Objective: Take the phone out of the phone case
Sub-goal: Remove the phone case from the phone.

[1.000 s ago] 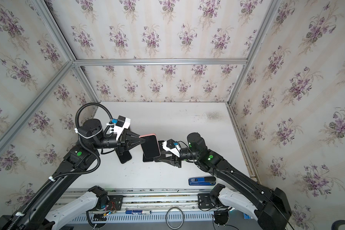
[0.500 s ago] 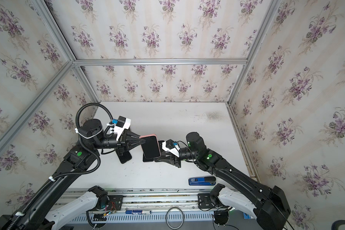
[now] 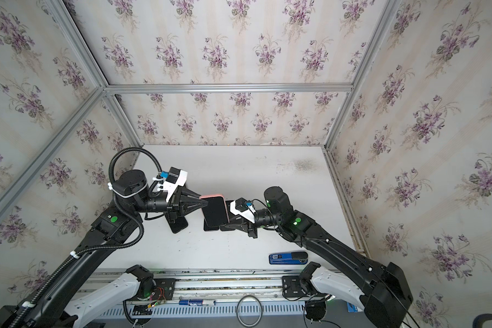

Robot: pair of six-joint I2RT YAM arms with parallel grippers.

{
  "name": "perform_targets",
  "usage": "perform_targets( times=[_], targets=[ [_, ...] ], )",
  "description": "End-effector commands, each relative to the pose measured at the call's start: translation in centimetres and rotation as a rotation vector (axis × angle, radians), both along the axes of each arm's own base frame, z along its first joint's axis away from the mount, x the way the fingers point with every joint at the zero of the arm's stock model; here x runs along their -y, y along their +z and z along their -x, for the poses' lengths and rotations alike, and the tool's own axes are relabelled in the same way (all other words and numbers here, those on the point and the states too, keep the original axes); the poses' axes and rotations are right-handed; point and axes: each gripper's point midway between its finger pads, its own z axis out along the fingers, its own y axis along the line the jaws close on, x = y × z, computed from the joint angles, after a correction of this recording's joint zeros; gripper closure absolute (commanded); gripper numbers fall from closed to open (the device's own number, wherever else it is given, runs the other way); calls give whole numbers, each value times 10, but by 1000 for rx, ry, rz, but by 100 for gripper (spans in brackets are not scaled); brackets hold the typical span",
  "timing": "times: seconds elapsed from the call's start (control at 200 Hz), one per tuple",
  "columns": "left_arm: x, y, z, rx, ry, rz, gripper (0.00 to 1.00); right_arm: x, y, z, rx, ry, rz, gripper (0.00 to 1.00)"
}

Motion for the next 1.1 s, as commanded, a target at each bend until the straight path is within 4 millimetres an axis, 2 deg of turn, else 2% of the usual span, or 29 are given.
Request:
perform_targets(
  times=[0.0,0.195,0.35,0.665,0.839,1.094],
  targets=[
    [2,7,-3,14,-3,19,100,-1,6,3,92,42,-17,92],
    [13,1,-2,-27,-45,9,100,-2,7,7,196,100,-27,100],
    [20,-1,-3,-65,-73,3,100,-3,8,-4,283,73,-2,100],
    [27,3,-10,-96,-75,2,100,3,3,-42,500,-63,127,100],
    [30,3,-14,-110,-84,0,100,8,1,-54,576,-108,168,100],
    [32,2,-17,-126,-86,-3,100,8,5,-63,626,-152,168,92]
  ],
)
